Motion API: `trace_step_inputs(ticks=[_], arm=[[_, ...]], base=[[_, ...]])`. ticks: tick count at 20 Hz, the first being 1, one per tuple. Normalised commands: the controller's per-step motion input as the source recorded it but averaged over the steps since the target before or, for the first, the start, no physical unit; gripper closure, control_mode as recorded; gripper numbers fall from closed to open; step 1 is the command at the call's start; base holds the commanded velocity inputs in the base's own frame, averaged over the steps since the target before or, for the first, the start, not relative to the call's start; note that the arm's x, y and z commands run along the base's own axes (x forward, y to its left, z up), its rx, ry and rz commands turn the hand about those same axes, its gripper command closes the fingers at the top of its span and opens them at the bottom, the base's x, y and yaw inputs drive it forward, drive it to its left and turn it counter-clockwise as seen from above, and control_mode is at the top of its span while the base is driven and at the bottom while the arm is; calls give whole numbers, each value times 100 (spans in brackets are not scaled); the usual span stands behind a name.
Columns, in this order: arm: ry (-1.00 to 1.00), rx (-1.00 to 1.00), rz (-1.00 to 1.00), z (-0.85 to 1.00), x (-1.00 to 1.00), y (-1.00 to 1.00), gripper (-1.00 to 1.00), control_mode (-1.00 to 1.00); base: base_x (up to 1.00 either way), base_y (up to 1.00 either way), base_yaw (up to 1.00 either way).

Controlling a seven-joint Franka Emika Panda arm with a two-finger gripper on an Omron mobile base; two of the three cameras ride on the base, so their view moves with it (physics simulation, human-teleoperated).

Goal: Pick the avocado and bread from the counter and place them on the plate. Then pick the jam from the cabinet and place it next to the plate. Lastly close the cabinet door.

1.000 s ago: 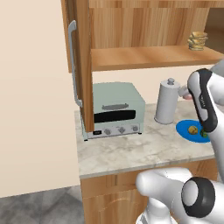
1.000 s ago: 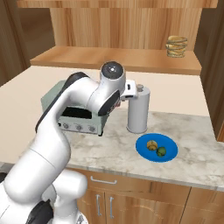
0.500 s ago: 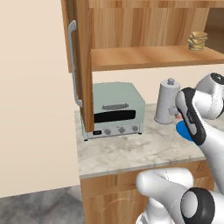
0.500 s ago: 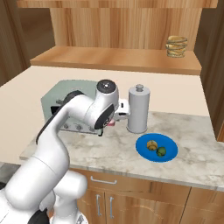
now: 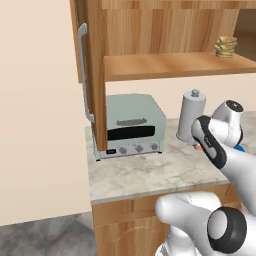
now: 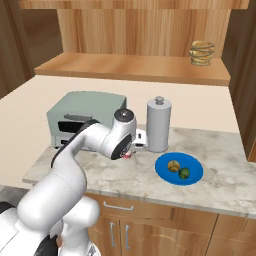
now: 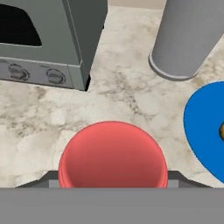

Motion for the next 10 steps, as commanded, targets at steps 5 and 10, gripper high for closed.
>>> trace_step_inputs(ticks=[5, 10], arm=[[0, 3, 10, -48, 20, -20, 100, -100], [-2, 0, 19, -35, 5, -30, 100, -100]], base=[[0, 0, 0], [0, 0, 0]])
